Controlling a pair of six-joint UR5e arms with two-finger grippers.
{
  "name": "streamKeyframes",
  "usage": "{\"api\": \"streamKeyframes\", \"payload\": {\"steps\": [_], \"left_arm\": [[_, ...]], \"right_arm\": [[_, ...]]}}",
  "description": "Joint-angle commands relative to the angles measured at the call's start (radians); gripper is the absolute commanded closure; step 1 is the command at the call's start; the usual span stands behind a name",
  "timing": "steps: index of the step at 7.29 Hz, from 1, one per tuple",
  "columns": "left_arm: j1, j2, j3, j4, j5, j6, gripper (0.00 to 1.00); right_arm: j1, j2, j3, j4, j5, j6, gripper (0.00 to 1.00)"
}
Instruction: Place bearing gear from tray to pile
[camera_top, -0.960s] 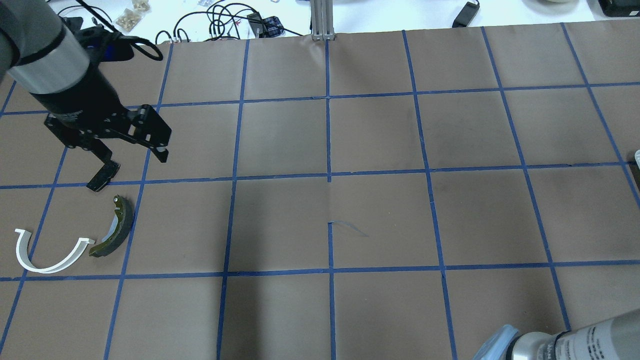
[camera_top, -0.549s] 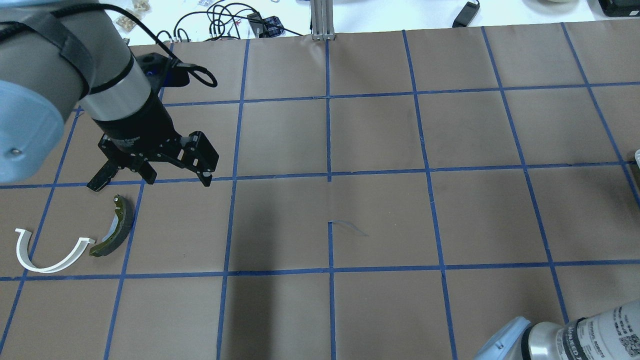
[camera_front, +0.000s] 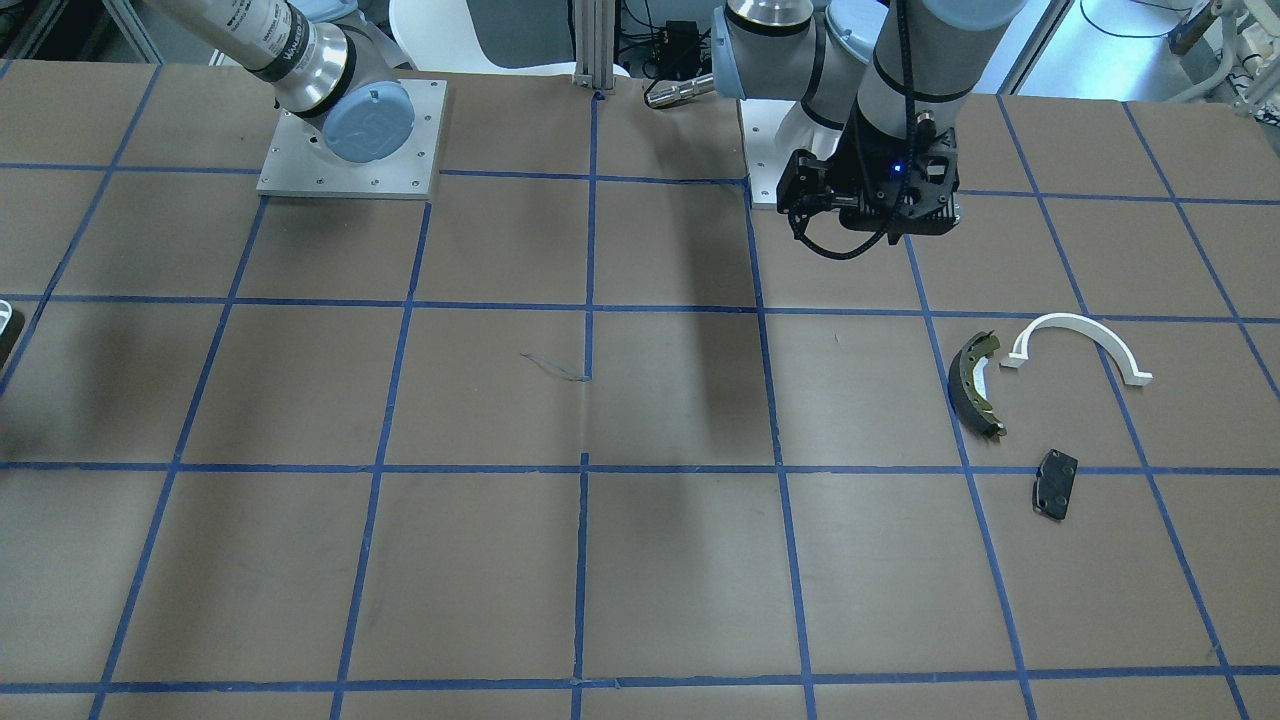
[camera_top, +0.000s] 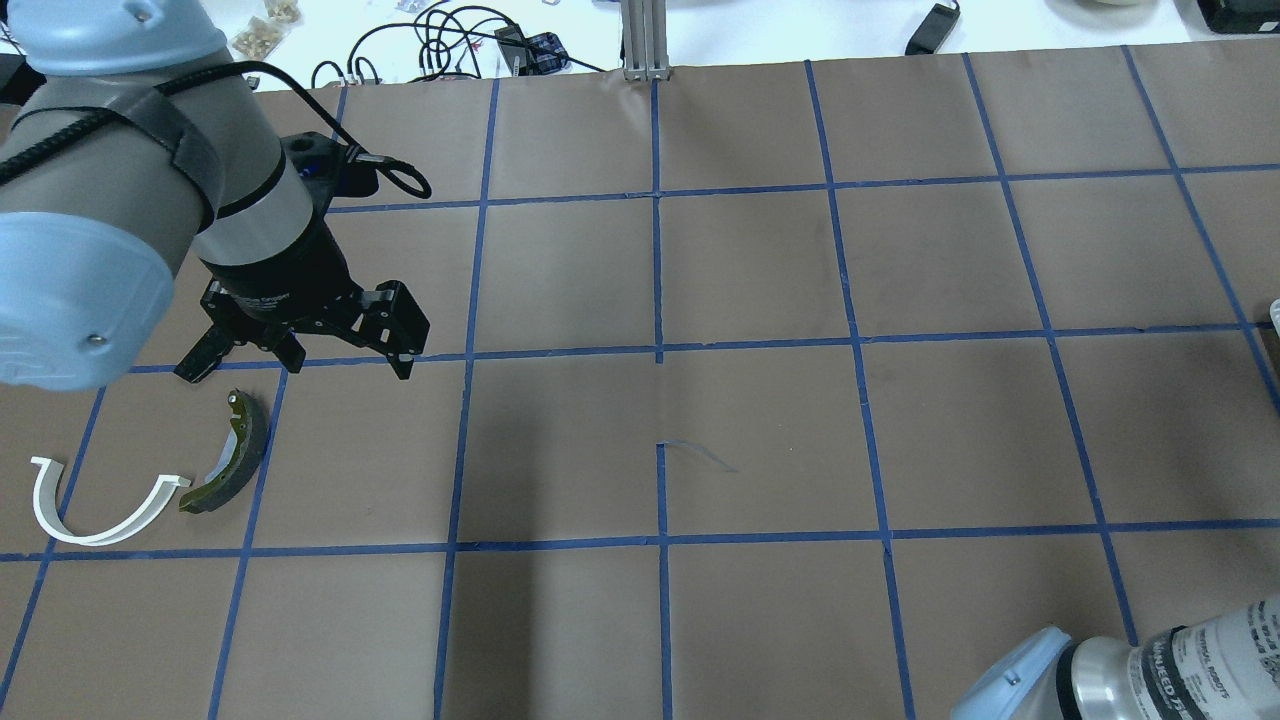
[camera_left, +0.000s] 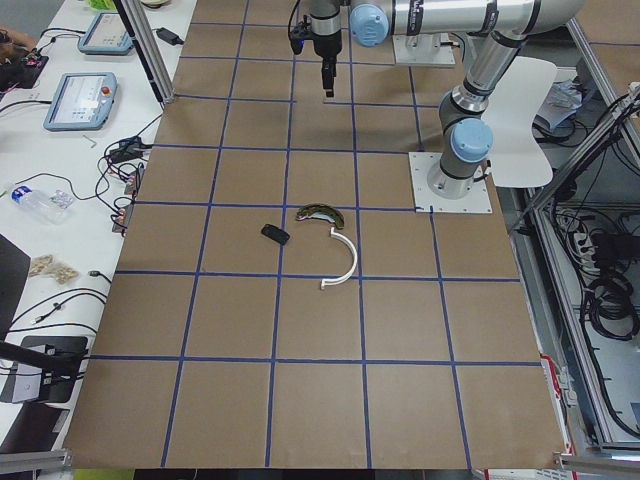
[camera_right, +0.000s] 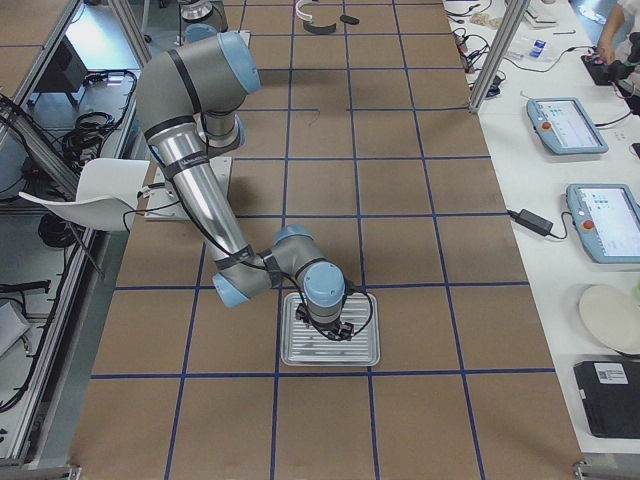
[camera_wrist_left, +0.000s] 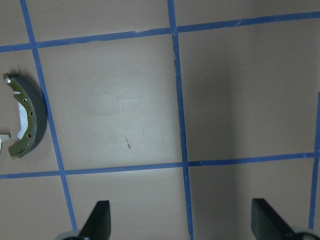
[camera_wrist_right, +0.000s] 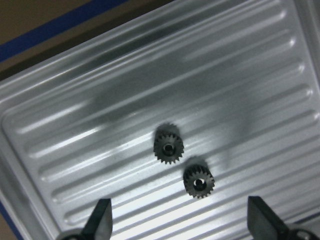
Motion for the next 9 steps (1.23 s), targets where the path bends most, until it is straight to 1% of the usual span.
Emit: {"api": "streamKeyframes", "payload": {"steps": [1,3,4,5,6,7,9], "left_arm": [[0.025,0.013,0.103,-0.123,-0.076,0.008,0.00],[0.030,-0.028,0.105,-0.105,-0.084,0.003,0.00],[0.028,-0.045,0.106,-0.102,-0.063,0.002,0.00],[0.028,-0.042,0.105,-0.104,-0.061,0.002,0.00],[0.028,-0.042,0.105,-0.105,-0.059,0.002,0.00],[0.028,-0.042,0.103,-0.105,-0.058,0.002,0.00],[0.027,-0.047,0.102,-0.105,-0.061,0.002,0.00]], "right_arm": [[-0.001,0.014,-0.001,-0.009,0.039,-0.103,0.11],[-0.001,0.030,-0.004,-0.017,0.041,-0.197,0.19],[-0.001,0.031,-0.003,-0.018,0.041,-0.237,0.22],[-0.001,0.028,-0.006,-0.018,0.039,-0.235,0.27],[-0.001,0.028,-0.003,-0.018,0.041,-0.232,0.43],[-0.001,0.030,-0.004,-0.020,0.041,-0.238,0.54],[-0.001,0.031,-0.003,-0.027,0.041,-0.238,0.55]]}}
